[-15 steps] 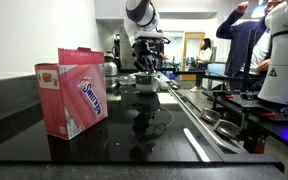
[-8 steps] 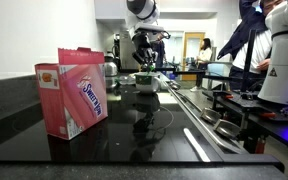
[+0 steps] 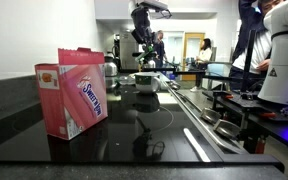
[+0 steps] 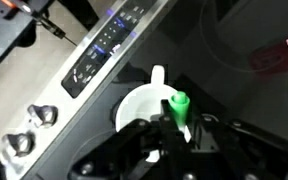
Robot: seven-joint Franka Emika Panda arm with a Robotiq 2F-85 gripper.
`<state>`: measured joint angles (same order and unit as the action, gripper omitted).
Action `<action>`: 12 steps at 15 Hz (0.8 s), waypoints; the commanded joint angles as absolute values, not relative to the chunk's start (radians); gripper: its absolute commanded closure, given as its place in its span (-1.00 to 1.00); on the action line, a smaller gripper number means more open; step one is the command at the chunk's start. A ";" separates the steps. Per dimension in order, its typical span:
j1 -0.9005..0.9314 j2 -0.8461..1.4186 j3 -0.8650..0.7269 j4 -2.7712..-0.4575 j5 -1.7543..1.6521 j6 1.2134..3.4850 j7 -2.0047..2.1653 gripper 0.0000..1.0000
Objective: Take the marker out of the mug and put it on the stove
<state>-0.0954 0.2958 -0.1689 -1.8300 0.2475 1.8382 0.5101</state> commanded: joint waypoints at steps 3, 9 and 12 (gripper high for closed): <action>0.022 0.311 -0.116 -1.870 0.044 2.051 0.543 0.90; 0.078 0.454 -0.060 -1.846 -0.015 2.271 0.455 0.90; 0.091 0.522 -0.045 -1.833 -0.003 2.334 0.417 0.90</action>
<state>0.0861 0.4809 -0.0516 -1.8557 0.0009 2.2947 0.4648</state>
